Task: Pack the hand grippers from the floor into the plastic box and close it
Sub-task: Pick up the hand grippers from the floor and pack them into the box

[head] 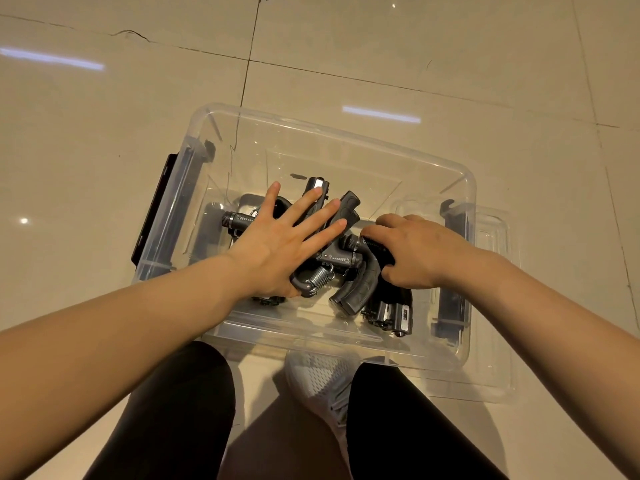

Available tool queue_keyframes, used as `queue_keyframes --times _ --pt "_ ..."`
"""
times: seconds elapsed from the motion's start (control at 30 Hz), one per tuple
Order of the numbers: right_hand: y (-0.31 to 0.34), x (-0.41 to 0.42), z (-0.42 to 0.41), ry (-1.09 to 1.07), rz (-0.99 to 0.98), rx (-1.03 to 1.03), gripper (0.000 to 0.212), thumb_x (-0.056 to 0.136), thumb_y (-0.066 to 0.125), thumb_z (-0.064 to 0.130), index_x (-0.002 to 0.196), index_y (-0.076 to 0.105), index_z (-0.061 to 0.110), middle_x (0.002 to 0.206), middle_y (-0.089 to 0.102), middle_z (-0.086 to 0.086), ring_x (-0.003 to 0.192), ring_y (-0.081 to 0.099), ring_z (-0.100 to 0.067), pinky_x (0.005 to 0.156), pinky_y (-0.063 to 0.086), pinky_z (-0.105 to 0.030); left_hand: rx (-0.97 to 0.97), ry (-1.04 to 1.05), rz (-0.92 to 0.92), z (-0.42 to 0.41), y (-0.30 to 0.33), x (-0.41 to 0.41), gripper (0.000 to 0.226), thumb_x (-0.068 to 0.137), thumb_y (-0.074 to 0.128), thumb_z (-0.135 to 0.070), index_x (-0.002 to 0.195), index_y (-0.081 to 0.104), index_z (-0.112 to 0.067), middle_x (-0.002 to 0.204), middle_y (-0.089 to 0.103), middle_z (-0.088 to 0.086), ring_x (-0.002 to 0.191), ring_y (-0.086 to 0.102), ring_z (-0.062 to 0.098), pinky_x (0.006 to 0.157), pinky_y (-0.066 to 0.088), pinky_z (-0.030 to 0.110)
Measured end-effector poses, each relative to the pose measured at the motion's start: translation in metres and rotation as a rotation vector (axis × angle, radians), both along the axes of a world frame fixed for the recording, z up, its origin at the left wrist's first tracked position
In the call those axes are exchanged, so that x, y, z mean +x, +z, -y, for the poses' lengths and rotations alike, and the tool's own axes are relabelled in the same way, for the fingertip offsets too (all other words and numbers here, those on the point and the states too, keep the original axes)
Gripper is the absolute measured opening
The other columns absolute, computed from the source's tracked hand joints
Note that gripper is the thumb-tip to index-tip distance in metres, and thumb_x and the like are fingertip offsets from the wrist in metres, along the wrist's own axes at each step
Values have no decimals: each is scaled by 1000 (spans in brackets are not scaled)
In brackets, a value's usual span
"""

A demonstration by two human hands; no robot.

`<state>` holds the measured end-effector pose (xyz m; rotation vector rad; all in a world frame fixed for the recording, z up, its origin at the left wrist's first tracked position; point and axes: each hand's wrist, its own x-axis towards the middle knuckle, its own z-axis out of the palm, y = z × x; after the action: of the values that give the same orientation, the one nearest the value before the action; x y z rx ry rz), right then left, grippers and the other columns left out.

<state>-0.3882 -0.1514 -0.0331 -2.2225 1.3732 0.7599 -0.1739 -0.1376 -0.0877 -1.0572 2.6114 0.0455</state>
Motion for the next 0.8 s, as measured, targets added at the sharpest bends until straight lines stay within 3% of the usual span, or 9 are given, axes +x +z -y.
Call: queue_keyframes --times 0.3,0.5,0.6,0.8 --pt "-4 -2 0 -1 30 -11 64 84 52 28 144 28 31 141 38 -4 126 38 -29 100 40 -41 58 28 -69 -1 0 1 115 71 44 -80 143 -26 -25 154 -27 4 140 -26 29 108 -8 62" --pt "-5 -4 3 -30 101 38 67 86 51 30 146 22 36 147 34 2 130 34 -26 103 34 -35 40 50 -169 -2 -2 4 102 71 19 -86 148 -9 -26 158 -7 4 144 -11 28 109 9 67" --pt "-5 -4 1 -18 102 16 65 88 51 32 146 22 36 147 34 3 130 34 -25 103 34 -35 13 24 -173 -2 -6 4 102 71 18 -85 149 -2 -24 159 1 6 145 -4 30 109 12 67" --pt "4 -5 -9 55 145 -145 57 90 49 31 143 31 31 139 44 1 124 42 -25 100 38 -35 64 64 -263 -1 -1 6 104 68 19 -90 150 5 -29 159 -2 4 144 -12 25 111 2 64"
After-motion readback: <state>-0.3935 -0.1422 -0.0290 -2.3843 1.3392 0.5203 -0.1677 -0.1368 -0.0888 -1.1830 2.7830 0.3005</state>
